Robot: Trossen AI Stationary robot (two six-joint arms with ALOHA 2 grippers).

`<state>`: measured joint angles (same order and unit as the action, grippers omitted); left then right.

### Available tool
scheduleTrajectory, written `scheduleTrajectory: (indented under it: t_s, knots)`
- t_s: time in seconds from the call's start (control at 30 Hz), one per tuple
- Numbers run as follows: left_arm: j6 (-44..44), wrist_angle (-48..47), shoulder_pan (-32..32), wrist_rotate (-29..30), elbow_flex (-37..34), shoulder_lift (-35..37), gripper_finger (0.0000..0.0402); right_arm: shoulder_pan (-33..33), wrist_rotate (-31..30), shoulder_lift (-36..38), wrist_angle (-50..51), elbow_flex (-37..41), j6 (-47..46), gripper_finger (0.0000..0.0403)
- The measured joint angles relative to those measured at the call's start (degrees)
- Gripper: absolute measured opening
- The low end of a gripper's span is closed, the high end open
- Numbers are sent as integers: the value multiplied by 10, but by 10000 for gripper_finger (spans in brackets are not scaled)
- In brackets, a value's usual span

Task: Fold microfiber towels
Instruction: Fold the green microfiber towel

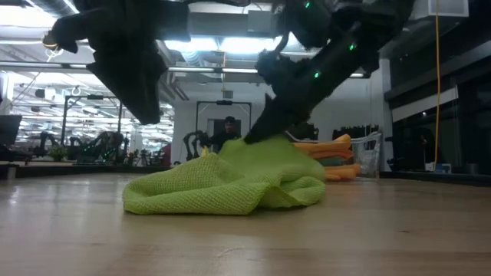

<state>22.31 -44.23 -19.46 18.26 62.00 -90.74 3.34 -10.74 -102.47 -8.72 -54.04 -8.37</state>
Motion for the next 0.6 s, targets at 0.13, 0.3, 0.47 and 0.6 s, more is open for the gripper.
scheduleTrajectory:
  t_s: [0.13, 0.3, 0.47, 0.6]
  knots:
    - [0, 7, 0, 28, 0, 0, 159, 31, -42, 29, 0, -20, 27, 4]
    - [-29, 67, -13, 87, 0, 0, 159, 69, -76, 46, 19, -33, 44, 3]
    - [-70, 128, -17, 124, 0, 0, 159, 96, -105, 59, 13, -45, 55, 3]
    - [-90, 172, -9, 147, 0, 0, 159, 109, -108, 63, 12, -54, 60, 3]
